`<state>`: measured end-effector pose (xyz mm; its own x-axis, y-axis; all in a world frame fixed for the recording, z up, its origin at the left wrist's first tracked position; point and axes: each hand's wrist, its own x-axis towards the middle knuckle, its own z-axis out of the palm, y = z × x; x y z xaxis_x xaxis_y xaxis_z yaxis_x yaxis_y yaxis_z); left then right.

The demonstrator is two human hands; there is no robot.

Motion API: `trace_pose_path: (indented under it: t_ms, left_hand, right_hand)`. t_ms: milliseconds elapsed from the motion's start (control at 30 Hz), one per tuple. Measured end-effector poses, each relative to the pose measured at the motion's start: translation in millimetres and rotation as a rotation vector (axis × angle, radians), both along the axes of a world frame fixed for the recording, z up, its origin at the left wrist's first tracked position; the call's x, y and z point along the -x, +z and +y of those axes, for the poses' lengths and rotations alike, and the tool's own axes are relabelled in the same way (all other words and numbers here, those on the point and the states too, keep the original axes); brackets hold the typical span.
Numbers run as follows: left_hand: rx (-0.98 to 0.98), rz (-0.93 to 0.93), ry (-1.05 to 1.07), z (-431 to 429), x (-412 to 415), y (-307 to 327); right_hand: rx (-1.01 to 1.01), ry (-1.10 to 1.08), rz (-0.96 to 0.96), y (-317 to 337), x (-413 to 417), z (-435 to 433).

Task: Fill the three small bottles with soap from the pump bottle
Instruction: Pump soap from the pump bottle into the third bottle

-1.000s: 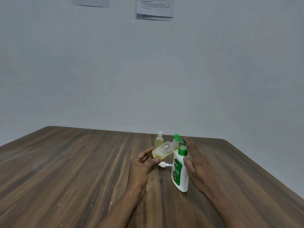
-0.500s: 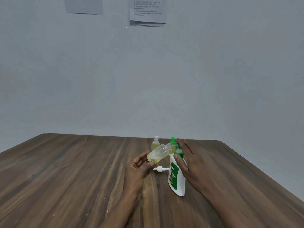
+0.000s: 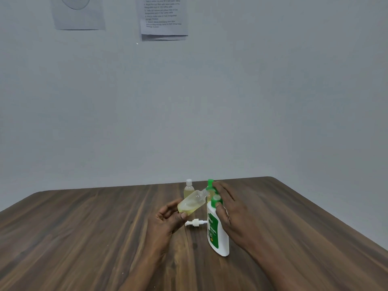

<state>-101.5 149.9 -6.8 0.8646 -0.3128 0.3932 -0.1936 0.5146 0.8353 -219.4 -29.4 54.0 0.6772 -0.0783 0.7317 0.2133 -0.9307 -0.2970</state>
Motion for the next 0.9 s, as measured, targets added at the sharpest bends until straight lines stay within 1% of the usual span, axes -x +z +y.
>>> trace_pose_path:
  t_ms: [67,367,633,900]
  left_hand:
    - [0.000,-0.006,-0.003,-0.8,1.3,0.0]
    - [0.025,-0.047,0.054,-4.8,9.0,4.4]
    - [0.068,-0.035,0.088,-8.1,15.0,2.7]
    - [0.065,-0.030,0.094,-5.1,15.7,-0.5]
  right_hand:
    - [0.008,-0.014,0.009,1.3,1.8,0.5]
    - [-0.036,0.058,0.051,5.0,1.1,1.5]
    - [0.051,0.006,0.049,-0.1,-4.0,0.9]
    - [0.140,-0.039,0.067,-5.9,-1.2,-0.9]
